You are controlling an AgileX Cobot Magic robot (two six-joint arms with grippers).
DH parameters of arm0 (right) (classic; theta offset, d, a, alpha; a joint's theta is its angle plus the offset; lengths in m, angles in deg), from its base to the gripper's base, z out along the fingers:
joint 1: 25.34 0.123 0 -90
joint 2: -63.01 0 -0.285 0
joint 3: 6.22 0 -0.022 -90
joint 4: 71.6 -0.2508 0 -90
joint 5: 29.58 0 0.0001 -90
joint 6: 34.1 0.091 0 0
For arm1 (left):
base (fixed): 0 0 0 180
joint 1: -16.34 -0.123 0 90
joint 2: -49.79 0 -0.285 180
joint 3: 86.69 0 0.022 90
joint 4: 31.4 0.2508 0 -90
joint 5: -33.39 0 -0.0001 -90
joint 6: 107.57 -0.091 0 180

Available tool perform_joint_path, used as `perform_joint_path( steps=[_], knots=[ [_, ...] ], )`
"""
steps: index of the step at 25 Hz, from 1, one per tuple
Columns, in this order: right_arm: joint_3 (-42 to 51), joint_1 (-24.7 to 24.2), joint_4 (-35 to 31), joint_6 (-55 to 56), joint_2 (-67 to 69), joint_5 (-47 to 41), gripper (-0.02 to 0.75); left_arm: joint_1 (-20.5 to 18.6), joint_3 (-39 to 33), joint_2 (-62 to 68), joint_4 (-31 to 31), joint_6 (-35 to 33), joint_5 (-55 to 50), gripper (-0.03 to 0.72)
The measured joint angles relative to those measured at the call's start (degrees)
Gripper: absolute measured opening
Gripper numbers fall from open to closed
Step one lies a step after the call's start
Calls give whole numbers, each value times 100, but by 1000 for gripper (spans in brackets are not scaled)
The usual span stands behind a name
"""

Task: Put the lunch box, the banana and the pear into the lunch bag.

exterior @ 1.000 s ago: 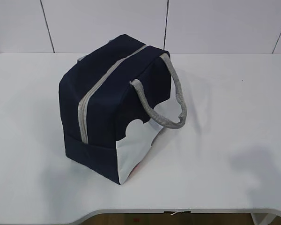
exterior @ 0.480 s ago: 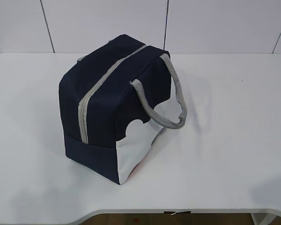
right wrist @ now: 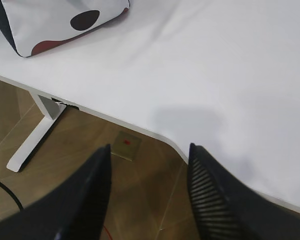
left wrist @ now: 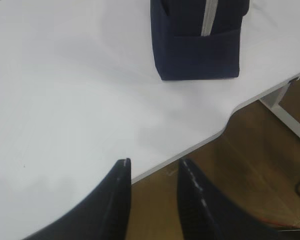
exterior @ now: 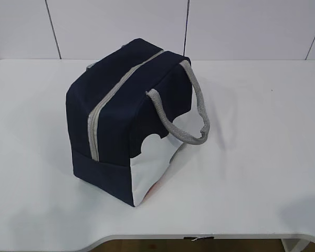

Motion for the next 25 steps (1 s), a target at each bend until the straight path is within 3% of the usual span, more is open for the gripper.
perform_joint_path(
  steps=[5, 17, 20, 25],
  knots=[
    [0, 0, 0, 0, 0, 0, 400, 0, 0, 0, 224, 0, 3, 241],
    [0, 0, 0, 0, 0, 6, 399, -25, 0, 0, -2, 0, 13, 240],
    [0, -137, 0, 0, 0, 6, 399, -422, 0, 0, -9, 0, 13, 240],
    [0, -1314, 0, 0, 0, 6, 400, -1779, 0, 0, -9, 0, 13, 240]
  ],
)
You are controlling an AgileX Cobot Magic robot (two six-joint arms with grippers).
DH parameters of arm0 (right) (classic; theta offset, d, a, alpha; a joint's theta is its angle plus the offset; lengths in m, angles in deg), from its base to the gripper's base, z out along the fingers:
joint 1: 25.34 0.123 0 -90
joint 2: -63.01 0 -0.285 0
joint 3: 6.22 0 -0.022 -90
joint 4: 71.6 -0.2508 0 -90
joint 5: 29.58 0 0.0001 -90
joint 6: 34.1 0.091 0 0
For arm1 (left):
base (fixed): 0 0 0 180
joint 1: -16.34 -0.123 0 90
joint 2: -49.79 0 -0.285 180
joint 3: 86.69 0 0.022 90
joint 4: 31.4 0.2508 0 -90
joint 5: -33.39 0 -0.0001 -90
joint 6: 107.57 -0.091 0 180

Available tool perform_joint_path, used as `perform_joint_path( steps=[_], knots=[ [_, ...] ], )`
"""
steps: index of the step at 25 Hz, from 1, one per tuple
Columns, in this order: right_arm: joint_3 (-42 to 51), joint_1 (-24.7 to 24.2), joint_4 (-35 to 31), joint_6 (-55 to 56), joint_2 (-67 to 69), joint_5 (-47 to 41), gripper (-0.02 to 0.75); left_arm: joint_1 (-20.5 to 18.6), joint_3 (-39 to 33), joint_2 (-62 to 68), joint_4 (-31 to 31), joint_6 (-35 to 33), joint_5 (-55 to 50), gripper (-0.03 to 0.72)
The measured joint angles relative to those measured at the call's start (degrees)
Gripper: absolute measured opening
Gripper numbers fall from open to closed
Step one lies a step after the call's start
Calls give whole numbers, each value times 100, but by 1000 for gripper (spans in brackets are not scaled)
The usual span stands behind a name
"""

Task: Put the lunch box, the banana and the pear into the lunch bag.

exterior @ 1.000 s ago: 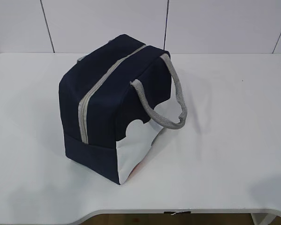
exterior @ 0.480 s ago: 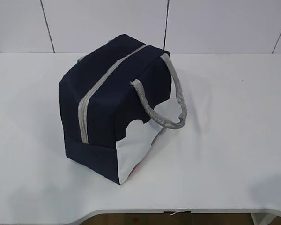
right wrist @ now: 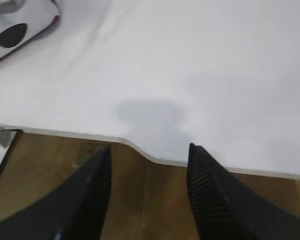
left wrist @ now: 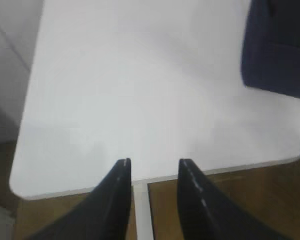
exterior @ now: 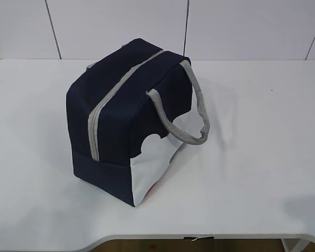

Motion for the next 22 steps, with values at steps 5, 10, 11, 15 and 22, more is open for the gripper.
perform_joint_path(
  steps=[5, 10, 11, 15, 22],
  knots=[
    [0, -716, 0, 0, 0, 6, 399, -804, 0, -35, -5, 0, 0, 239],
    [0, -720, 0, 0, 0, 6, 399, -837, -9, -60, -14, 0, 3, 239],
    [0, -720, 0, 0, 0, 6, 399, -837, -9, -60, -14, 0, 3, 239],
    [0, -720, 0, 0, 0, 6, 399, -837, -9, -60, -14, 0, 3, 239],
    [0, -720, 0, 0, 0, 6, 399, -837, -9, -60, -14, 0, 3, 237]
  ],
)
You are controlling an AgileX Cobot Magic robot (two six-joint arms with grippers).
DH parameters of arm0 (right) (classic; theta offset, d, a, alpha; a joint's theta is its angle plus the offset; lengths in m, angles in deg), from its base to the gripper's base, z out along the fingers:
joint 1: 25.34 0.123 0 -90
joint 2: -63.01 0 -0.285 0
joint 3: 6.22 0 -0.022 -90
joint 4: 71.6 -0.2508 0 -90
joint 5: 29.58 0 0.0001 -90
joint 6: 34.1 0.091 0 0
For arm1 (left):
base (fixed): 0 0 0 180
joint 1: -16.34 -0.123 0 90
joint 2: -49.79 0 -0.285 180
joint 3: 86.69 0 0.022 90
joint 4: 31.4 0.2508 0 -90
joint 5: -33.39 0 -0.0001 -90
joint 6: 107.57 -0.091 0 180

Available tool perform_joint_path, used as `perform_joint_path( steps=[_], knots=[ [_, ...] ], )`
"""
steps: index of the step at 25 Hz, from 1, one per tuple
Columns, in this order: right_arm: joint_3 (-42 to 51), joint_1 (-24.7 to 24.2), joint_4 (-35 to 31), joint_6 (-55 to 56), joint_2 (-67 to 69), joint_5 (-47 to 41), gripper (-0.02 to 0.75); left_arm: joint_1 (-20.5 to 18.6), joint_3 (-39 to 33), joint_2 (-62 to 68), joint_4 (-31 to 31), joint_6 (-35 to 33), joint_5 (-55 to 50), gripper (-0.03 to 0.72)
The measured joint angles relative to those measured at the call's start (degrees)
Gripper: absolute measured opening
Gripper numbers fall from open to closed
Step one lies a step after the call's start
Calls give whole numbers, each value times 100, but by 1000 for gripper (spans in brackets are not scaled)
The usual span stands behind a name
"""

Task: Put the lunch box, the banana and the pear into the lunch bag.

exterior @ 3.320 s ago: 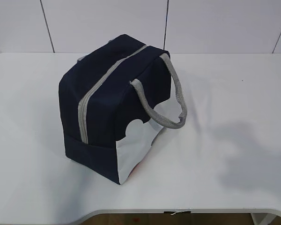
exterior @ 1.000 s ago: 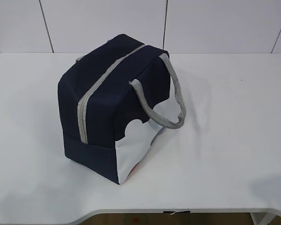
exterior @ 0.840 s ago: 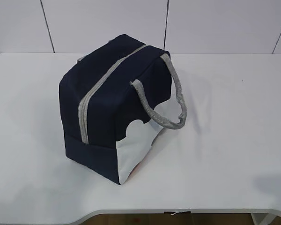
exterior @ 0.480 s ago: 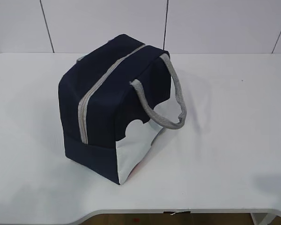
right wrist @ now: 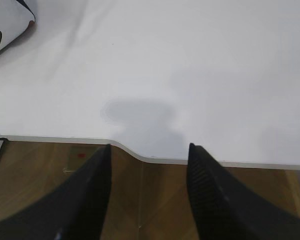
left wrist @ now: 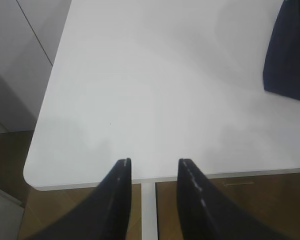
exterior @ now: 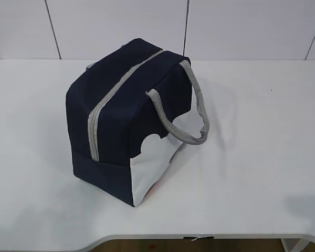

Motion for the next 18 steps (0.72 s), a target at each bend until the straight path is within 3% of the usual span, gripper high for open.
perform_joint_path(
  steps=[18],
  knots=[
    [0, 0, 0, 0, 0, 24, 399, 0, 0, 0, 0, 0, 0, 237]
  ],
)
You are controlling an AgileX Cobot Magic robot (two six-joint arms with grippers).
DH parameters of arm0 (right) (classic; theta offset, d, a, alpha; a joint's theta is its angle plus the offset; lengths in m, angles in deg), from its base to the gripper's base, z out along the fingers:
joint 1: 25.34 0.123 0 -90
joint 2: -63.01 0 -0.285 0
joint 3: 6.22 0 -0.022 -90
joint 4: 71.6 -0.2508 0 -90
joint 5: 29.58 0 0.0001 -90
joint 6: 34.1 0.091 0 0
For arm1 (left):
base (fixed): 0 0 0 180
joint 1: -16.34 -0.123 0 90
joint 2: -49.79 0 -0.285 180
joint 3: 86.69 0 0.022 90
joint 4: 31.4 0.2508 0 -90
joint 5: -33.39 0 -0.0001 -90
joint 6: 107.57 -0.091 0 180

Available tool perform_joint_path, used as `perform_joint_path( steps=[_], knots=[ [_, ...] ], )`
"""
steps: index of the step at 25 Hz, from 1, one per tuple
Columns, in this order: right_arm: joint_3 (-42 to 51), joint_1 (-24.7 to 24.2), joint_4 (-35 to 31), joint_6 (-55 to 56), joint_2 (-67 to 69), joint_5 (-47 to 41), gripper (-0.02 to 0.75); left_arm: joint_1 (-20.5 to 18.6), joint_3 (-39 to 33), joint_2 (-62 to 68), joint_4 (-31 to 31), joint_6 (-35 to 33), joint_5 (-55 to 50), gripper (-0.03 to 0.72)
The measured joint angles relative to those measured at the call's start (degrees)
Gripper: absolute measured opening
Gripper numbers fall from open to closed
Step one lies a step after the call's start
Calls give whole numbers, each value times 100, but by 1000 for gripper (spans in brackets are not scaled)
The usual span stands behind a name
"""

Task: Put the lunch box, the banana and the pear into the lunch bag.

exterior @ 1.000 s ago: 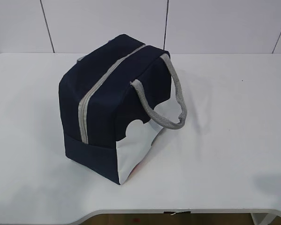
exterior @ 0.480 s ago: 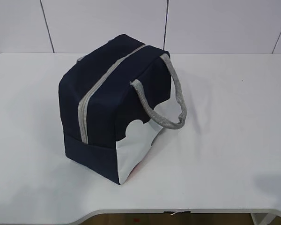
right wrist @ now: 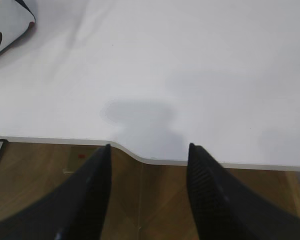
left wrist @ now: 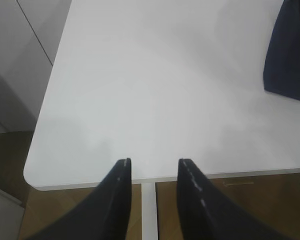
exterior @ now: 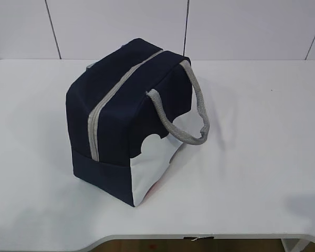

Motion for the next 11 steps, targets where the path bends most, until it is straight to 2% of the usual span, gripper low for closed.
perform_joint_path(
  steps=[11],
  knots=[
    [0, 0, 0, 0, 0, 0, 399, 0, 0, 0, 0, 0, 0, 237]
  ],
)
